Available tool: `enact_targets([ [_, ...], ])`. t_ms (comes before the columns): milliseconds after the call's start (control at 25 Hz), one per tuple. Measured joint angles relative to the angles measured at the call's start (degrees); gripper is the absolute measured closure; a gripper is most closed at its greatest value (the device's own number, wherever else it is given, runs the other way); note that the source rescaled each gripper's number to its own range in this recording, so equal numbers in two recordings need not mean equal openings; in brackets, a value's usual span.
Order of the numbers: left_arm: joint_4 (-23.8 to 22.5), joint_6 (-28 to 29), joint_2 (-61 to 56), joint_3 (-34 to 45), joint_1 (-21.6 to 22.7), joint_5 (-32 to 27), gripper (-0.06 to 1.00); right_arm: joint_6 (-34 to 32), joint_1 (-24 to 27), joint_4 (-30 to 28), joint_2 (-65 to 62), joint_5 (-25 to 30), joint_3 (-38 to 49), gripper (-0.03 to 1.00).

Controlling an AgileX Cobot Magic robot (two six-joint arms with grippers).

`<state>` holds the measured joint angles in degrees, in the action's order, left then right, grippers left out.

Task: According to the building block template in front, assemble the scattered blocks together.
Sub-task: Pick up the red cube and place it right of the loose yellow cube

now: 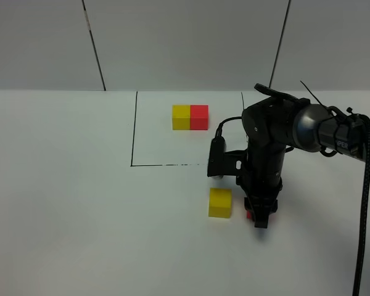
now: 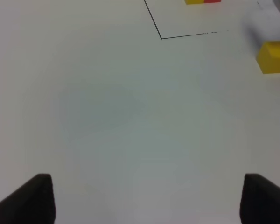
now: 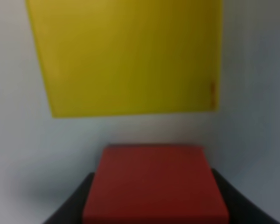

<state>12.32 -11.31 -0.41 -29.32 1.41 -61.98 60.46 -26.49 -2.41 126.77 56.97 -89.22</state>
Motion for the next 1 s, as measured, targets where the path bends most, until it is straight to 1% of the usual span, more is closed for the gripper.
enact_targets([
  [320,0.0,0.0,0.0,0.0,0.0,0.0,0.01,0.23,0.0,3.62,0.16,-0.71,0.0,0.96],
  [600,0.0,0.0,0.0,0.0,0.0,0.0,0.01,0.23,-0.14,4.01,0.52,-0.94,-0.2,0.96],
  [840,0.0,0.0,0.0,0.0,0.0,0.0,0.01,0.23,-1.09,4.12,0.67,-3.29,-0.2,0.96],
  [1000,0.0,0.0,0.0,0.0,0.0,0.0,0.01,0.23,-1.09,4.23,0.73,-3.48,-0.31,0.96],
])
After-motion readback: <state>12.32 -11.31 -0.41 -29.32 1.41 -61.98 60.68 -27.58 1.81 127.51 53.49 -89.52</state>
